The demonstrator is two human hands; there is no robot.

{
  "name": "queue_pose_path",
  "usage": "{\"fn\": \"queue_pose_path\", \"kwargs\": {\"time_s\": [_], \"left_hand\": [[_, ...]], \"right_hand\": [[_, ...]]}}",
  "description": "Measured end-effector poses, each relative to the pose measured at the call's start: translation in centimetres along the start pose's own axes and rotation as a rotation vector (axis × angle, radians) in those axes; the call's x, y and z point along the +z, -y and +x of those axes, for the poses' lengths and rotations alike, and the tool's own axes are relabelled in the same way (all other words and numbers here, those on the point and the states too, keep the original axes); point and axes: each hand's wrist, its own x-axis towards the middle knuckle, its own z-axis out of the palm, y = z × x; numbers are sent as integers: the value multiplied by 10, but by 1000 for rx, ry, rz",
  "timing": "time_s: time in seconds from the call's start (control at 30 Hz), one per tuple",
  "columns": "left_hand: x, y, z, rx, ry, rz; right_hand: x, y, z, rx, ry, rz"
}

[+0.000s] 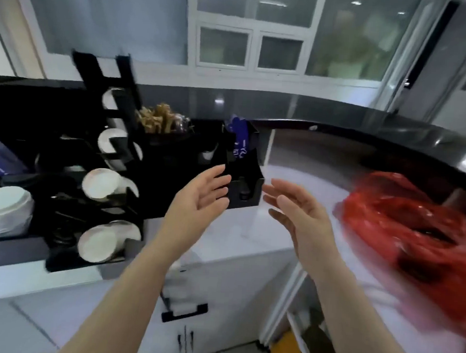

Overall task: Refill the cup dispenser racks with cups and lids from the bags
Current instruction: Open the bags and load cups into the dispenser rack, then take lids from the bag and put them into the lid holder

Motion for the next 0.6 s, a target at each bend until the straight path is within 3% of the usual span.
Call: {"fn": "queue_pose_path", "kwargs": {"time_s": [0.23, 0.4, 0.6], "left_hand": [[160, 23, 48, -33, 184, 2], [241, 48, 86, 123, 355, 330], [312, 78, 137, 371, 570, 717]], "right_hand": [[-163, 6, -14, 13, -313, -189], [-250, -1, -11, 2, -399, -877], [-317, -5, 17, -15, -435, -1297]]}}
